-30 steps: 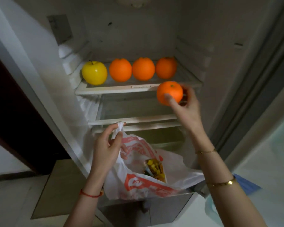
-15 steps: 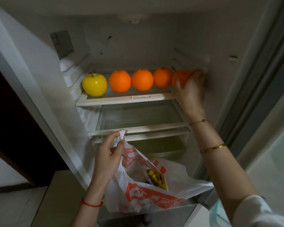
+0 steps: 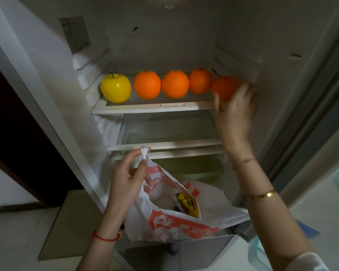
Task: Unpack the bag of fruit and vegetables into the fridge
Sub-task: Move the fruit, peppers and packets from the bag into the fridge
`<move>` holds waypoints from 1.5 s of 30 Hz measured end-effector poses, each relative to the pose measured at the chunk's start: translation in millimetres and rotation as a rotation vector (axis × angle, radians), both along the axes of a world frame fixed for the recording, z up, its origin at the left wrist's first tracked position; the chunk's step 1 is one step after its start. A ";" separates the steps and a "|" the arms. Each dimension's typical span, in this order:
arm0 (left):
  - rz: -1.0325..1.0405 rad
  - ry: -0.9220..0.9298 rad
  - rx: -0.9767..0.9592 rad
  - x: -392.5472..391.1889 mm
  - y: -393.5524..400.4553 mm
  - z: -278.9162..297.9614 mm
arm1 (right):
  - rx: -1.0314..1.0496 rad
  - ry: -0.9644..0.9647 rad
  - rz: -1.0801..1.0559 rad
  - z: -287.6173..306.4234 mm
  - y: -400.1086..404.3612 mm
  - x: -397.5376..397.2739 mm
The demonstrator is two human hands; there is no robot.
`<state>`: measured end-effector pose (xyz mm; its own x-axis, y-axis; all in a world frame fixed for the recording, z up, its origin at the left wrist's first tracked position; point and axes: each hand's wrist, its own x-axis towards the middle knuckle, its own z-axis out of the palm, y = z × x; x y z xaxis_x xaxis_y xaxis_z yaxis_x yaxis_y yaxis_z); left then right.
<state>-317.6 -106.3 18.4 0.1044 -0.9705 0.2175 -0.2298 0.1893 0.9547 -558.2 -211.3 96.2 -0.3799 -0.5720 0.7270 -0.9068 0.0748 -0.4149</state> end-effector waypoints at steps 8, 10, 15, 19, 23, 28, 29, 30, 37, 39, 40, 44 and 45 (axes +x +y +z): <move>0.010 0.012 0.001 10.1 17.4 -9.1 | 0.892 -0.324 1.035 -74.0 64.1 43.5; 0.004 0.016 -0.011 11.2 24.8 -9.3 | 1.150 -0.320 1.063 -105.8 70.0 50.7; -0.024 0.026 0.007 16.8 46.9 -15.3 | 1.465 -0.006 0.855 -174.1 69.9 55.6; -0.065 0.064 0.041 20.8 64.0 -23.0 | 1.471 0.106 0.698 -216.8 75.5 44.2; -0.072 0.129 0.049 21.1 75.7 -29.9 | 1.607 0.037 0.698 -219.0 93.9 42.3; -0.072 0.143 0.076 26.9 80.8 -33.2 | 1.524 0.029 0.715 -229.5 107.2 47.8; -0.075 0.144 0.078 27.3 81.8 -33.2 | 1.519 0.042 0.710 -230.1 109.1 49.7; -0.079 0.142 0.078 27.3 83.2 -32.6 | 1.530 0.050 0.717 -228.8 109.1 50.0; -0.052 0.139 0.087 29.2 80.3 -29.0 | 1.433 -0.188 0.804 -189.2 86.5 50.9; -0.033 0.126 0.070 29.2 76.5 -27.9 | 1.204 -0.252 0.938 -163.3 81.3 53.9; -0.023 0.116 0.060 29.6 74.0 -27.8 | 1.114 -0.325 1.013 -149.3 81.1 55.5; 0.005 0.057 0.049 33.0 61.8 -29.4 | 0.927 -0.583 1.143 -114.1 76.3 63.9; 0.008 0.055 0.052 33.7 59.0 -29.1 | 0.847 -0.626 1.146 -107.5 73.7 67.3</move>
<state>-283.9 -47.3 -10.6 0.1228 -0.9793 0.1609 -0.1785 0.1377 0.9743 -490.8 -137.6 -11.2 0.4232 -0.9048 -0.0484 -0.3458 -0.1119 -0.9316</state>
